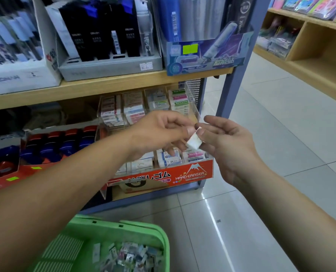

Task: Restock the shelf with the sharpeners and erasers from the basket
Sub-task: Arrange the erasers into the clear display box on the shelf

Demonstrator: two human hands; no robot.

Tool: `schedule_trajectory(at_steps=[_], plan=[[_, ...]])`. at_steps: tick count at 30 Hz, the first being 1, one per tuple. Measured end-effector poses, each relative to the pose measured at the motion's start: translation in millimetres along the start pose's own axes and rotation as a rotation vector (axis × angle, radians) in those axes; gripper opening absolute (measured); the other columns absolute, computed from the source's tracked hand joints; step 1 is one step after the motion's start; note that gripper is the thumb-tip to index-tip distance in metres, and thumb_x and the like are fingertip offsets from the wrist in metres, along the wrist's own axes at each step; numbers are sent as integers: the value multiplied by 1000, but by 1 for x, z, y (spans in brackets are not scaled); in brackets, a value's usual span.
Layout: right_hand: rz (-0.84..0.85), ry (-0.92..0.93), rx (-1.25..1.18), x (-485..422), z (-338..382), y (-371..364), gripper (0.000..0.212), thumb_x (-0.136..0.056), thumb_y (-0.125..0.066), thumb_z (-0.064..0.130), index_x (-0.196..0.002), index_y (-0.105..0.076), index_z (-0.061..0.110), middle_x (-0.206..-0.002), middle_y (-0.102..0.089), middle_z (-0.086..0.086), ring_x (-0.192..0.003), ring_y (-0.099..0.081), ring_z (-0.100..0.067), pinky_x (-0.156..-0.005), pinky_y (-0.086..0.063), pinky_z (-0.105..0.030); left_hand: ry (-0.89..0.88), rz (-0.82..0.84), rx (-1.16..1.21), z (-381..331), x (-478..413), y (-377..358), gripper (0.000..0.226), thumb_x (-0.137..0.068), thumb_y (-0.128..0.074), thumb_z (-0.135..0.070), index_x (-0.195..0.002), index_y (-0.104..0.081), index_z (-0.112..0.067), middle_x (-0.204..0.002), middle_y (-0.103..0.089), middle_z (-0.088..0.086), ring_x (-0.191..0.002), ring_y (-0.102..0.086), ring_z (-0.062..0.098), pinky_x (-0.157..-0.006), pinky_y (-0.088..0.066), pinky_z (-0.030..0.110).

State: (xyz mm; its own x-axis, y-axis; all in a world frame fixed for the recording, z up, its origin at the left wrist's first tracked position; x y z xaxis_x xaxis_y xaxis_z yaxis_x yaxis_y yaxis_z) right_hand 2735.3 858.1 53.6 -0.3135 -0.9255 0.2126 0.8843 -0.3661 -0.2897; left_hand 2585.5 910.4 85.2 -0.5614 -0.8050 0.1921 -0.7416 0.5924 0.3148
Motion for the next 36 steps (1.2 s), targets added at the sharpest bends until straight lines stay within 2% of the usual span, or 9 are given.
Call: schedule_trajectory(at_steps=[5,8,14,19,25,28,31,33,36], plan=[[12,39,149,0,-5,-33,33,-85,-82,0,-114,-74,12,-106,-73,-9,-93,-77,-26,-73,-66,-34,-19,-27,-67,2,15,24,27,-86,-80,-5,-111,-75,-14,-103,-76,10,-89,-76,28,-76,-65,38],[69,122,356,-2,-6,-58,25,-88,-84,18,-112,-75,20,-105,-73,-3,-97,-73,-19,-84,-64,-39,40,-113,-103,17,28,56,27,-82,-83,0,-104,-77,-14,-100,-76,8,-88,-76,23,-76,-65,34],[151,137,497,-1,-15,-83,17,-91,-80,21,-108,-78,18,-94,-75,5,-88,-72,-9,-75,-59,-19,142,-109,-360,71,51,79,19,-78,-90,-15,-92,-77,-18,-84,-76,0,-76,-72,9,-68,-58,22],[207,67,510,2,-24,-86,17,-92,-80,18,-108,-76,16,-96,-78,-9,-90,-75,-24,-81,-63,-40,137,-75,-497,82,47,78,9,-85,-85,-20,-91,-80,-24,-82,-75,-10,-72,-67,-4,-61,-49,10],[233,71,592,7,-23,-86,8,-94,-77,22,-102,-79,19,-86,-79,0,-81,-77,-18,-76,-66,-39,154,79,-776,96,42,57,20,-102,-61,-32,-114,-77,-29,-115,-67,-14,-108,-62,8,-98,-53,32],[246,83,647,9,-20,-86,10,-93,-79,25,-101,-78,19,-86,-79,-1,-80,-77,-19,-76,-66,-41,99,-20,-744,86,50,68,23,-103,-60,-34,-119,-75,-28,-115,-68,-15,-105,-62,4,-94,-52,27],[316,154,772,21,-13,-98,12,-90,-81,32,-93,-78,21,-81,-79,0,-78,-75,-19,-74,-64,-37,-57,-201,-630,66,76,83,15,-99,-67,-32,-111,-76,-28,-99,-68,-19,-83,-59,-11,-70,-43,7],[404,176,876,35,-12,-110,18,-88,-81,39,-88,-78,21,-78,-78,0,-77,-75,-20,-71,-63,-37,-123,-318,-574,61,107,93,11,-95,-72,-34,-103,-77,-29,-91,-67,-16,-82,-61,-6,-67,-45,12],[553,162,984,65,-24,-126,30,-83,-82,49,-87,-78,20,-79,-77,-8,-77,-74,-30,-76,-62,-49,-161,-431,-568,71,158,97,12,-91,-76,-36,-96,-77,-24,-84,-68,-9,-78,-64,7,-68,-53,27]])
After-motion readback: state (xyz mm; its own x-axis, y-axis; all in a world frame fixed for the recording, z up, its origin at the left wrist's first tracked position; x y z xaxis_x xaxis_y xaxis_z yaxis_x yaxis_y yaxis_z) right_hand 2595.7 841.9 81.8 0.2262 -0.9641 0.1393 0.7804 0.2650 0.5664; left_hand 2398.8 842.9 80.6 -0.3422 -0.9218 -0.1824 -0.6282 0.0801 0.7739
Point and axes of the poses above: each hand's wrist, its own x-axis away from the middle knuckle, its own y-axis out of the back of the hand, z = x × y, the point moved 10 cm from there along -x, towards the middle knuckle
